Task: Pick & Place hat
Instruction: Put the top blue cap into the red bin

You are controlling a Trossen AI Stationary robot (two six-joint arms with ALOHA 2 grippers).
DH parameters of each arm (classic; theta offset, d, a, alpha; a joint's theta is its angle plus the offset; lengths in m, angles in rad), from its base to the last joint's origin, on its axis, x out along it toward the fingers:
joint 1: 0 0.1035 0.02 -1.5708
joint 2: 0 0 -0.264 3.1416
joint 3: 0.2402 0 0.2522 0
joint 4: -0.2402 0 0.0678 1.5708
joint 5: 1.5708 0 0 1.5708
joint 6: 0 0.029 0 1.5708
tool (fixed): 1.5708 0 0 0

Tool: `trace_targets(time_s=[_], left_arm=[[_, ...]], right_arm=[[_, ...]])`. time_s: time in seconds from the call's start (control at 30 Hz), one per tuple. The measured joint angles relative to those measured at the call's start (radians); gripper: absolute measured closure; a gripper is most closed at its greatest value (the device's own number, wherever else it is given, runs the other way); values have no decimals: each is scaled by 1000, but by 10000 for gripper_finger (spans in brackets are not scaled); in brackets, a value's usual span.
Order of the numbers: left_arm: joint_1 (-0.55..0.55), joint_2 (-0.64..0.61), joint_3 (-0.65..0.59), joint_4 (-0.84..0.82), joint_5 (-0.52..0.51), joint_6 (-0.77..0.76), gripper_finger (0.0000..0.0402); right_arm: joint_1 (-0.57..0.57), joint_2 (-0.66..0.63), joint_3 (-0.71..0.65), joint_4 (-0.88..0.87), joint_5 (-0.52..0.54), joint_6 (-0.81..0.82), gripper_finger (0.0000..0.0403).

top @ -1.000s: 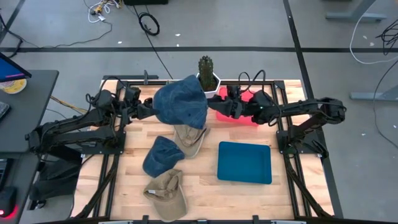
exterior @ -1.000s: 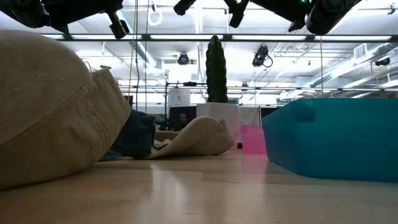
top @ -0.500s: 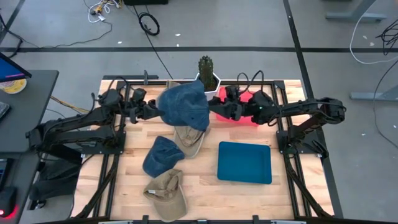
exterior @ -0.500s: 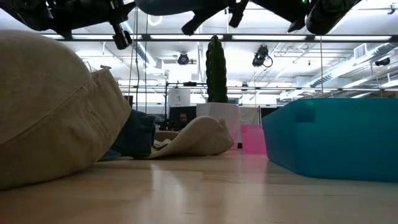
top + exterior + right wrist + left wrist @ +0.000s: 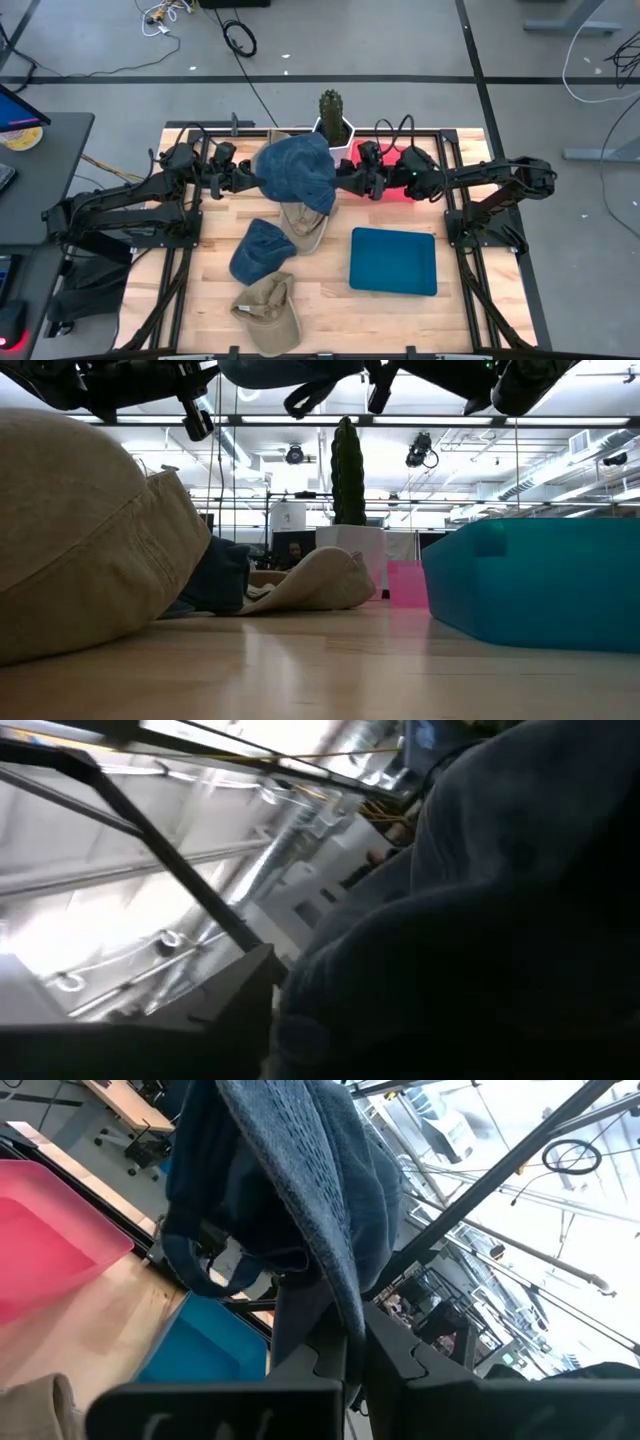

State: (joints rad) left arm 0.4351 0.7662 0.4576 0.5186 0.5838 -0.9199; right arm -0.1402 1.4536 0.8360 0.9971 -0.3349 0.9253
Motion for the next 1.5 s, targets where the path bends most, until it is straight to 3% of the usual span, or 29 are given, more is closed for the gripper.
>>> trace_targets(time_s=[0.23, 0.57, 0.9, 1.1, 1.23, 1.43, 1.5], left_arm=[[0, 0, 0, 0, -9, 14, 390], [0, 0, 0, -4, -23, 18, 390], [0, 0, 1, -12, -27, 18, 389], [0, 0, 1, -23, -26, 18, 389], [0, 0, 1, -32, -26, 24, 389], [0, 0, 1, -46, -23, 27, 389], [0, 0, 1, -46, -23, 27, 389]], right_arm=[[0, -2, 0, 131, -14, 10, 199], [0, 0, 58, 32, -48, 21, 227], [0, -1, 182, -286, -77, -68, 191], [0, -1, 184, -277, -70, -96, 178], [0, -1, 185, -266, -69, -116, 229], [0, -1, 185, -266, -69, -158, 377], [0, -1, 185, -266, -70, -163, 389]])
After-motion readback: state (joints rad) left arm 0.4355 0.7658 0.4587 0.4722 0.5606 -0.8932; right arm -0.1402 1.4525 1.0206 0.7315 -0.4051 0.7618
